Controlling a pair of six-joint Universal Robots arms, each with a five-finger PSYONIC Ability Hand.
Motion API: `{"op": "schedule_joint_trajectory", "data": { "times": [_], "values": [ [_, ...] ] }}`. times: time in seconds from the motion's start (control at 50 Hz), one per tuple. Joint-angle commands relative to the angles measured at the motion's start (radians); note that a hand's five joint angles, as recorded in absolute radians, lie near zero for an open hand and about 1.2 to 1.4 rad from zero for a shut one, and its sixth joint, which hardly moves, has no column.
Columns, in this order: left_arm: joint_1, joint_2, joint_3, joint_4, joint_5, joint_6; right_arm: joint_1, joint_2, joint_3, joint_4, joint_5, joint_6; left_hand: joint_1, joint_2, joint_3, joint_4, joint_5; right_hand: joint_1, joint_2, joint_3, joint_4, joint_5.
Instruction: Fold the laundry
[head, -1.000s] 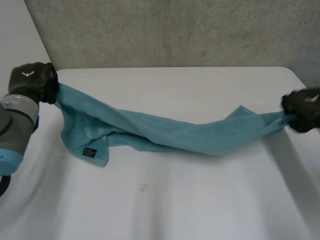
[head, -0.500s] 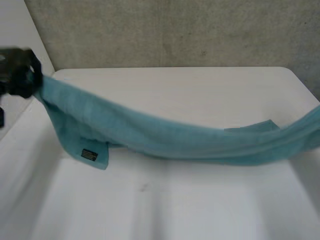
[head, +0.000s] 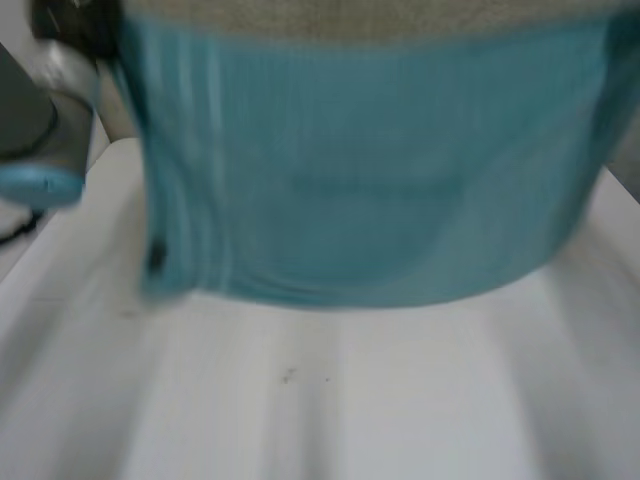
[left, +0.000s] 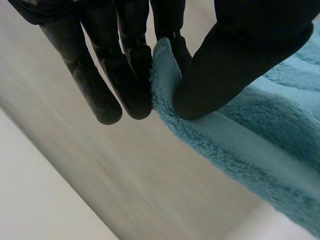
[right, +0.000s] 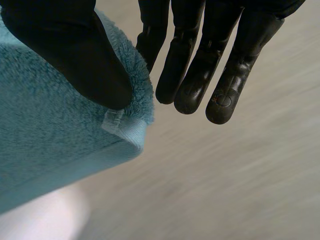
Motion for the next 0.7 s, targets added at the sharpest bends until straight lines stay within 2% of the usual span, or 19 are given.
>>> {"op": "schedule_joint_trajectory", "data": {
  "times": [0.02,0.1,0.14,0.32,0.36,0.44,0.56,0.7],
  "values": [
    [0.001,0.098,0.062,0.282,-0.048,-0.074,0.006,-0.162,0.079,-0.302,0.003,0.177,0.218,0.18,0.179,0.179,0.204,0.427,0.221,0.215,0.205,0.239],
    [0.016,0.101,0.045,0.233,-0.047,-0.145,0.003,-0.218,0.182,-0.297,-0.024,0.183,0.218,0.18,0.179,0.179,0.204,0.427,0.221,0.215,0.205,0.239],
    [0.049,0.106,-0.023,0.185,-0.041,-0.194,0.003,-0.218,0.266,-0.291,-0.075,0.187,0.218,0.18,0.179,0.179,0.204,0.427,0.221,0.215,0.205,0.239],
    [0.07,0.106,-0.274,0.191,0.029,-0.295,0.005,-0.216,0.512,-0.29,-0.178,0.189,0.218,0.18,0.179,0.179,0.204,0.427,0.221,0.215,0.205,0.239],
    [0.07,0.1,-0.32,0.193,0.029,-0.312,-0.001,-0.19,0.616,-0.297,-0.214,0.186,0.218,0.18,0.179,0.179,0.204,0.427,0.221,0.215,0.205,0.239],
    [0.071,0.045,-0.459,0.202,0.033,-0.338,-0.003,-0.119,0.691,-0.299,-0.254,0.178,0.218,0.18,0.179,0.179,0.204,0.427,0.221,0.215,0.205,0.239],
    [0.071,-0.02,-0.597,0.219,0.058,-0.332,-0.004,0.009,0.772,-0.287,-0.247,0.143,0.218,0.18,0.179,0.179,0.204,0.427,0.221,0.215,0.205,0.239],
    [0.073,0.002,-0.691,0.21,0.068,-0.321,-0.007,0.003,0.835,-0.27,-0.231,0.102,0.218,0.18,0.179,0.179,0.204,0.427,0.221,0.215,0.205,0.239]
  ]
}}
